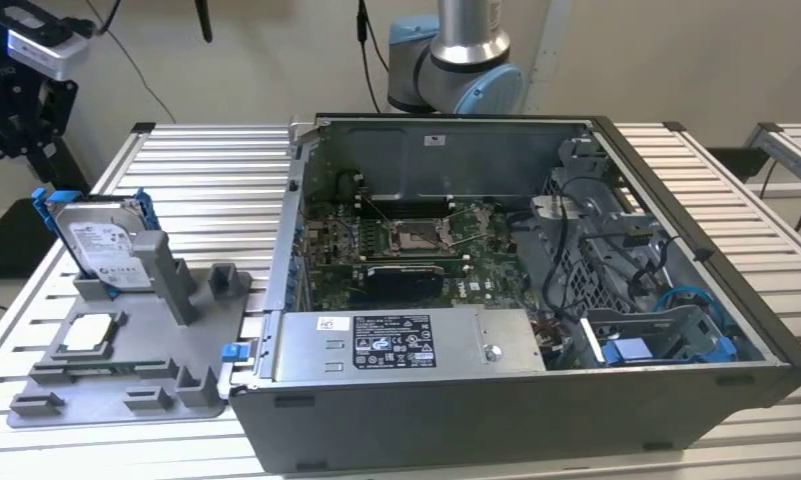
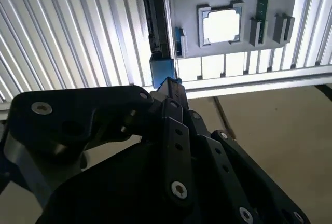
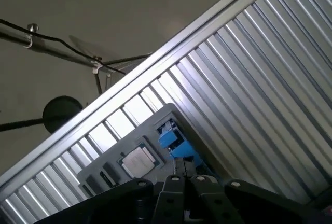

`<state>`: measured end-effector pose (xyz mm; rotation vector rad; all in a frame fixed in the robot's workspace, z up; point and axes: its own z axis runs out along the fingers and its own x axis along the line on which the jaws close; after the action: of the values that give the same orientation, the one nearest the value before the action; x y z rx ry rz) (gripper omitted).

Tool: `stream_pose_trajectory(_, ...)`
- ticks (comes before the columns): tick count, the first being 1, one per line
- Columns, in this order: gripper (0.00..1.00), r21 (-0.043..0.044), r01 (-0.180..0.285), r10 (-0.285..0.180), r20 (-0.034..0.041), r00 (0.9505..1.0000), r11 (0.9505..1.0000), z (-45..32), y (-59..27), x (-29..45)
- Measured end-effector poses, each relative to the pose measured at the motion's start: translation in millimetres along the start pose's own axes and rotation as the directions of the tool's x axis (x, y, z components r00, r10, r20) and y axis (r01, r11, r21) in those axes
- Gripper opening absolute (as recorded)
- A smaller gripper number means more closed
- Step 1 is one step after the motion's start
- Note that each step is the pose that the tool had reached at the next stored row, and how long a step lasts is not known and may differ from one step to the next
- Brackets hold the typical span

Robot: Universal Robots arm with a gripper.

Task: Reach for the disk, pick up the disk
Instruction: 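Pick up the disk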

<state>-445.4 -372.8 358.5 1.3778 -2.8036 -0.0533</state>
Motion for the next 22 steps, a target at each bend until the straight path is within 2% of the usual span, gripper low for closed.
stream_pose_trajectory(4,0.0,0.0004,0.073,-0.073,-0.0025,0.9973,0.9973,0.0,0.0,0.0)
stream_pose_trajectory(8,0.0,0.0052,0.146,-0.146,-0.0023,0.9893,0.9893,0.0,0.0,0.0)
stream_pose_trajectory(13,0.0,0.0154,0.227,-0.227,0.0004,0.9738,0.9737,0.3,-0.1,-0.1)
stream_pose_trajectory(22,0.0,0.0183,0.329,-0.329,-0.0018,0.9443,0.9442,0.3,-1.4,-1.1)
